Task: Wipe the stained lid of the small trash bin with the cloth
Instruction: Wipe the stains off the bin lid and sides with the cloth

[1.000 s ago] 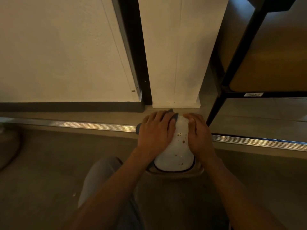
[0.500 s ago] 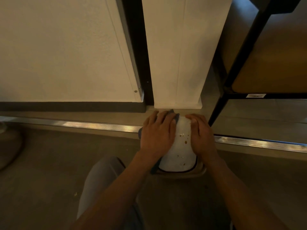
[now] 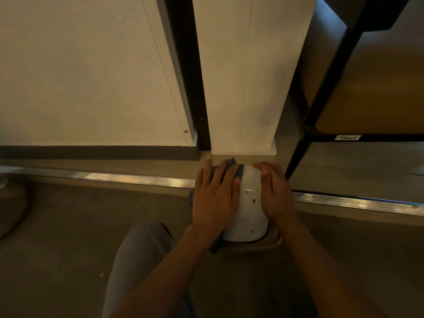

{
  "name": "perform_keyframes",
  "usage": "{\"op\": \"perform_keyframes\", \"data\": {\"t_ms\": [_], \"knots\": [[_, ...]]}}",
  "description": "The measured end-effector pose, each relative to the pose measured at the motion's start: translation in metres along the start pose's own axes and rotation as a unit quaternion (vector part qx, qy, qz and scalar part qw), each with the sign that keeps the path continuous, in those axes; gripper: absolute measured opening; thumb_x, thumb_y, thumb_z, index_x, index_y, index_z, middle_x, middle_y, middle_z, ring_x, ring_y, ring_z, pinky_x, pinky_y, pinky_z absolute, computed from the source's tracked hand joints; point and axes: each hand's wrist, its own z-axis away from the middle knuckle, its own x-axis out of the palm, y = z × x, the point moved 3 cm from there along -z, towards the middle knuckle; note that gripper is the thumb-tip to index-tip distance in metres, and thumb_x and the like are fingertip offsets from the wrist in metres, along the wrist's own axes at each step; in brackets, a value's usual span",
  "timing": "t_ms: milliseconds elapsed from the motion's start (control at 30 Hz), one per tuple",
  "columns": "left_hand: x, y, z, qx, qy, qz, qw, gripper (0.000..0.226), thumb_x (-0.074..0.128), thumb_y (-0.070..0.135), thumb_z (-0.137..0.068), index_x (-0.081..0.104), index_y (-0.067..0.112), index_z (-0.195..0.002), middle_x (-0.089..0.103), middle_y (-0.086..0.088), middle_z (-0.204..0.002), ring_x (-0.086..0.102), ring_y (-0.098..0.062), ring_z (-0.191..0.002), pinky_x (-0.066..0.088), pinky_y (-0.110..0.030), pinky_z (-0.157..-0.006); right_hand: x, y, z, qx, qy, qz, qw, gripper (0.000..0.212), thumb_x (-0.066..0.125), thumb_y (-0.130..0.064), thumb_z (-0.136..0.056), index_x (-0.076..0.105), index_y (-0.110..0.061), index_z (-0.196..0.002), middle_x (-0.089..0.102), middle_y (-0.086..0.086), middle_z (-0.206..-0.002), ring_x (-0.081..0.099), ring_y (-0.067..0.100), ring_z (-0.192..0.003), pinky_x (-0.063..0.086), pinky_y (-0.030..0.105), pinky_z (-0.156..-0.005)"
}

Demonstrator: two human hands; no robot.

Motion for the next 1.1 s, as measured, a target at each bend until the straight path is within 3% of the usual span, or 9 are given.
{"op": "perform_keyframes", "data": {"t_ms": [200,367,433,533,667,800,967,1033,1100], "knots": [[0.009,-0.022,0.061,0.103,0.010,-0.032,0.994,0.055,0.031,0.043,-0.106,0.024,0.028,-0.158,0.013,-0.002,-0.167,0.005,-0.039,-0.153,0.018,-0.062,-0.118,0.001,0.000,-0.001,-0.001,0.001,0.006,1.000,0.036,0.031,-0.029,-0.104,0.060,-0.016,-0.122,0.056,-0.004,-0.120,0.053,0.008,-0.113,0.035,0.009,-0.099],[-0.003,-0.027,0.002,-0.031,0.016,0.027,0.999,0.048,0.027,0.040,-0.107,0.044,0.021,-0.147,0.042,-0.005,-0.154,0.017,-0.031,-0.152,0.016,-0.052,-0.122,0.000,-0.002,0.001,-0.014,-0.001,0.000,1.000,0.035,0.032,-0.027,-0.104,0.058,-0.013,-0.123,0.055,-0.004,-0.121,0.051,0.005,-0.113,0.035,0.008,-0.099],[-0.008,-0.030,-0.026,-0.101,-0.019,0.089,0.991,0.043,0.027,0.037,-0.107,0.060,0.018,-0.127,0.062,-0.009,-0.127,0.049,-0.027,-0.129,0.033,-0.046,-0.115,0.000,-0.002,0.001,-0.009,-0.005,0.003,1.000,0.035,0.031,-0.028,-0.104,0.058,-0.014,-0.123,0.054,-0.005,-0.122,0.052,0.007,-0.113,0.038,0.012,-0.098],[-0.009,-0.030,-0.043,-0.173,-0.063,0.157,0.970,0.039,0.028,0.037,-0.107,0.062,0.018,-0.105,0.061,-0.004,-0.101,0.059,-0.020,-0.096,0.047,-0.036,-0.087,0.000,-0.001,0.002,0.004,0.000,0.001,1.000,0.034,0.031,-0.030,-0.104,0.057,-0.018,-0.122,0.054,-0.007,-0.120,0.053,0.008,-0.113,0.039,0.015,-0.097],[0.000,-0.021,0.003,-0.138,0.013,0.169,0.976,0.045,0.027,0.045,-0.107,0.040,0.027,-0.147,0.040,-0.005,-0.150,0.046,-0.021,-0.131,0.043,-0.037,-0.104,0.002,-0.001,0.002,-0.009,0.018,0.002,1.000,0.036,0.031,-0.031,-0.105,0.059,-0.017,-0.122,0.056,-0.006,-0.120,0.054,0.008,-0.113,0.038,0.012,-0.099],[0.008,-0.016,0.057,-0.138,0.060,0.235,0.960,0.052,0.026,0.054,-0.104,0.014,0.046,-0.154,0.011,0.012,-0.164,0.024,-0.009,-0.145,0.025,-0.024,-0.108,0.003,0.000,0.002,-0.004,0.014,-0.018,1.000,0.036,0.031,-0.031,-0.105,0.059,-0.017,-0.123,0.058,-0.003,-0.121,0.054,0.009,-0.114,0.038,0.015,-0.101],[0.010,-0.038,0.011,-0.214,0.039,0.333,0.918,0.047,0.030,0.051,-0.105,0.040,0.031,-0.147,0.046,0.001,-0.146,0.045,-0.014,-0.132,0.039,-0.031,-0.106,0.001,0.000,0.001,0.000,0.014,-0.025,1.000,0.038,0.032,-0.032,-0.104,0.059,-0.015,-0.123,0.056,-0.005,-0.120,0.052,0.004,-0.114,0.036,0.009,-0.099],[0.008,-0.047,-0.018,-0.259,0.001,0.386,0.886,0.031,0.035,0.044,-0.107,0.056,0.030,-0.124,0.061,0.006,-0.118,0.055,-0.018,-0.118,0.044,-0.021,-0.089,0.001,0.001,0.001,0.008,0.012,-0.020,1.000,0.038,0.031,-0.032,-0.104,0.059,-0.013,-0.123,0.056,-0.005,-0.120,0.052,0.005,-0.114,0.036,0.008,-0.098],[0.006,-0.050,-0.034,-0.269,-0.030,0.382,0.884,0.031,0.036,0.041,-0.107,0.061,0.028,-0.120,0.065,0.001,-0.113,0.056,-0.016,-0.105,0.039,-0.024,-0.081,0.003,0.000,0.001,0.017,0.013,-0.018,1.000,0.037,0.031,-0.031,-0.104,0.059,-0.015,-0.122,0.055,-0.005,-0.120,0.052,0.005,-0.113,0.035,0.007,-0.098]]}}
